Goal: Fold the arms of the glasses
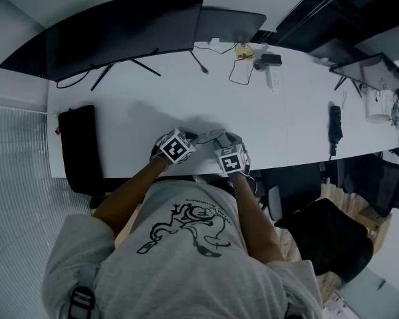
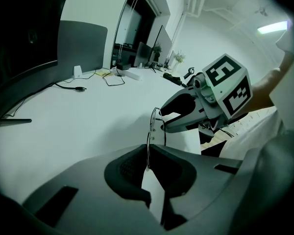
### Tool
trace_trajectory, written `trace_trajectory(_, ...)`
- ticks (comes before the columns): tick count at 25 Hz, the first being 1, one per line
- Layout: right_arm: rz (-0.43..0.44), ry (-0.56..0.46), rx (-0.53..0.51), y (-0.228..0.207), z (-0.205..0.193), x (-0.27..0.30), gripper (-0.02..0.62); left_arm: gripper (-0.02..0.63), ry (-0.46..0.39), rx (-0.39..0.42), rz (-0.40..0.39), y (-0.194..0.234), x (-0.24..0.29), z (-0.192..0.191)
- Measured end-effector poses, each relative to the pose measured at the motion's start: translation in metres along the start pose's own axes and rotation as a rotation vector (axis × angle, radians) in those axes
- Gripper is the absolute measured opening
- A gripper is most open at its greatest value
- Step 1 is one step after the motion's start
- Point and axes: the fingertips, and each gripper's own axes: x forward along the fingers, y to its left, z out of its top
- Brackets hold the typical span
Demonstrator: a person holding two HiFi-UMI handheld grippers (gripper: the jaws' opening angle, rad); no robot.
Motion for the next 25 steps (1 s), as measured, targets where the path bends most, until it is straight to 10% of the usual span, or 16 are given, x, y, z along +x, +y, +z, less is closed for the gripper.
trace_trajectory(25,0.007,-0.038,0.018,-0.007,0.016,0.000,0.198,0.034,-0.051,0.085,0.133,0.030,-0.003,0.014)
